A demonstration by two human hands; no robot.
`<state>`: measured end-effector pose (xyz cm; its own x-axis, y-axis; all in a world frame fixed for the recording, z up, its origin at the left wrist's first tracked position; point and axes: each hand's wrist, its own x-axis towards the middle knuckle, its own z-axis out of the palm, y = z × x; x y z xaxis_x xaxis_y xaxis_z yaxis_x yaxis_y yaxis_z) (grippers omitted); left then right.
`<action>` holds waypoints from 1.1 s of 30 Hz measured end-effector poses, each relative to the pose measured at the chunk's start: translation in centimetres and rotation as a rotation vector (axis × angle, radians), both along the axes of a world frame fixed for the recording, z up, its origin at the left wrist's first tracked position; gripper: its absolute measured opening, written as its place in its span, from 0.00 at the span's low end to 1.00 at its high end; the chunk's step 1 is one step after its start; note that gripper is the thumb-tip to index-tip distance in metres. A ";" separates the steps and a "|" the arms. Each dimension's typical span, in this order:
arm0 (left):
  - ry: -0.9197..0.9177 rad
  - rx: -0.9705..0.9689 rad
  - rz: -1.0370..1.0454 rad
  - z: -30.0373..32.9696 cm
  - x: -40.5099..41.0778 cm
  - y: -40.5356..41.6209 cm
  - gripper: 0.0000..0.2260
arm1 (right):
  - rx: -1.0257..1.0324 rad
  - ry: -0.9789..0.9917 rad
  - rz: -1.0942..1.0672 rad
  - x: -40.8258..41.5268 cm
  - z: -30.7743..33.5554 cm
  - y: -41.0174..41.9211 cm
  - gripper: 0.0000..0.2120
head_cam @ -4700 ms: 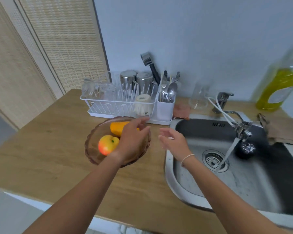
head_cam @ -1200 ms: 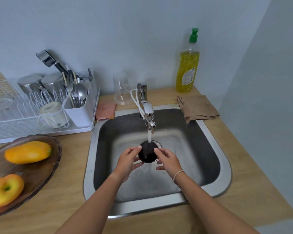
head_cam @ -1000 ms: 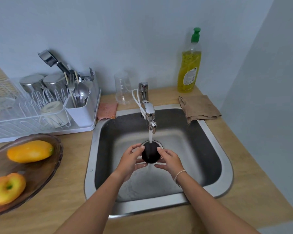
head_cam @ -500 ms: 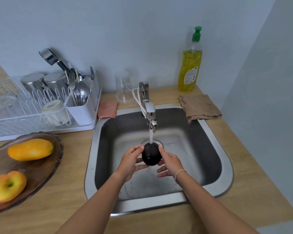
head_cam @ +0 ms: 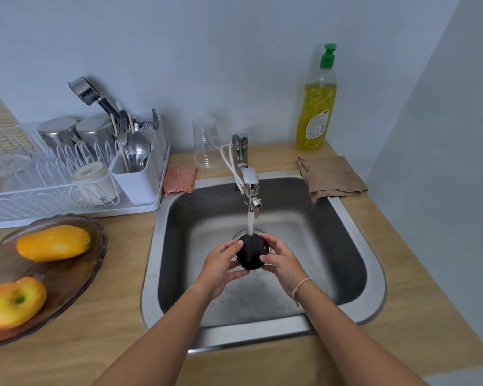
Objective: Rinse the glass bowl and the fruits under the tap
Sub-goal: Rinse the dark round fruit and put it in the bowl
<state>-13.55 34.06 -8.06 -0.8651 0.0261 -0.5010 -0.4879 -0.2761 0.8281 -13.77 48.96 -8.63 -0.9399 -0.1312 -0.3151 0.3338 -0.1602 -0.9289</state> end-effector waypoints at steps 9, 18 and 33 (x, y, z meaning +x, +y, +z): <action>0.160 -0.040 0.031 0.4 0.1 0.4 0.06 | -0.107 -0.134 -0.134 -0.2 -0.3 0.0 0.04; 0.134 0.032 0.082 0.2 -0.4 0.3 0.11 | -0.066 -0.025 -0.094 -0.2 -0.1 -0.1 0.16; 0.191 -0.149 -0.079 0.7 0.0 0.8 0.22 | -0.080 -0.132 -0.140 -0.2 -0.5 -0.4 0.18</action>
